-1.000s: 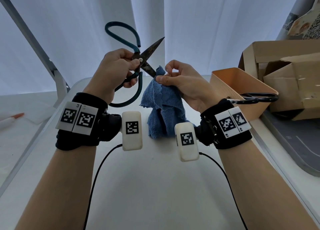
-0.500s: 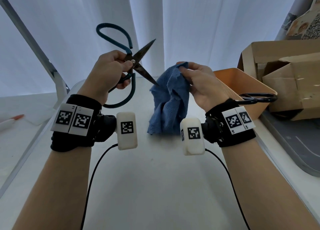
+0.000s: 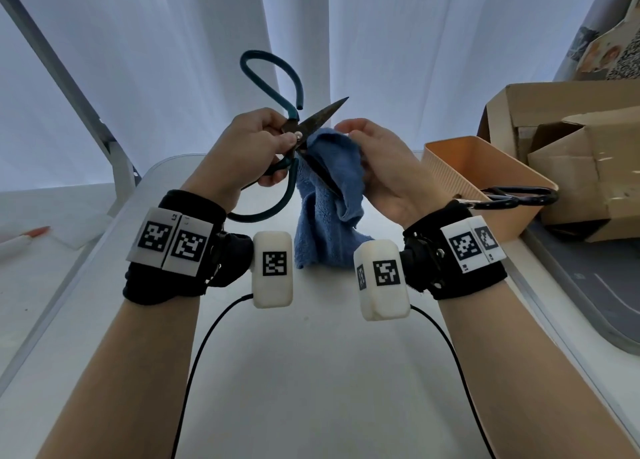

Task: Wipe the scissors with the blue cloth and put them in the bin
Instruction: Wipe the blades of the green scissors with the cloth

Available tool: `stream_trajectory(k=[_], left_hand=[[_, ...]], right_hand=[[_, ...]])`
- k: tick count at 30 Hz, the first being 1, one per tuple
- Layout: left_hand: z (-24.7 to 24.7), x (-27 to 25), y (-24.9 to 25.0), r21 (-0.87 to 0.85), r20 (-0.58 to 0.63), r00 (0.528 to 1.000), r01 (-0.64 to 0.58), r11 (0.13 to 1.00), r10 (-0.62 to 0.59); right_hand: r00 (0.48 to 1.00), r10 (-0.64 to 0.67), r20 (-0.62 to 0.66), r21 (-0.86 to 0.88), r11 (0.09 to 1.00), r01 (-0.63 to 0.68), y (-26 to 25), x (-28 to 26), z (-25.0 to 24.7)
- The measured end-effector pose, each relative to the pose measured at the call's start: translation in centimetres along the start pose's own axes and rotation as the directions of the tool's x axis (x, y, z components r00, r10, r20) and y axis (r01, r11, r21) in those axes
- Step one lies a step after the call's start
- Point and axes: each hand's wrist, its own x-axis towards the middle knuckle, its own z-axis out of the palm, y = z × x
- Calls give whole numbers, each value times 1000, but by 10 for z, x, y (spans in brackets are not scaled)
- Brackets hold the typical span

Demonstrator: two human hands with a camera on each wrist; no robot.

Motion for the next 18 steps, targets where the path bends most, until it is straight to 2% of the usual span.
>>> stream_trajectory(k=[3,6,10,13,18], left_hand=[[7,0,0,15,16,1000,-11,1000,11],[13,1,-1,26,17,1000,-19,999,18],[12,1,0,19,-12,999,-33,999,34],[-1,3,1,-43,-108,994,-21,999,16],[-39,5,-5,-119,-295,955,-63,991,26]], right_hand=[[999,-3,53,-66,998,6,4,-1,4],[999,-20,31,-159,987,25,6,-1,3],[999,1,52,-189,982,8,4,-1,2],[995,37,98,-243,970,-12,2,-2,0],[989,54,137,-343,939,-4,1,-1,-2]])
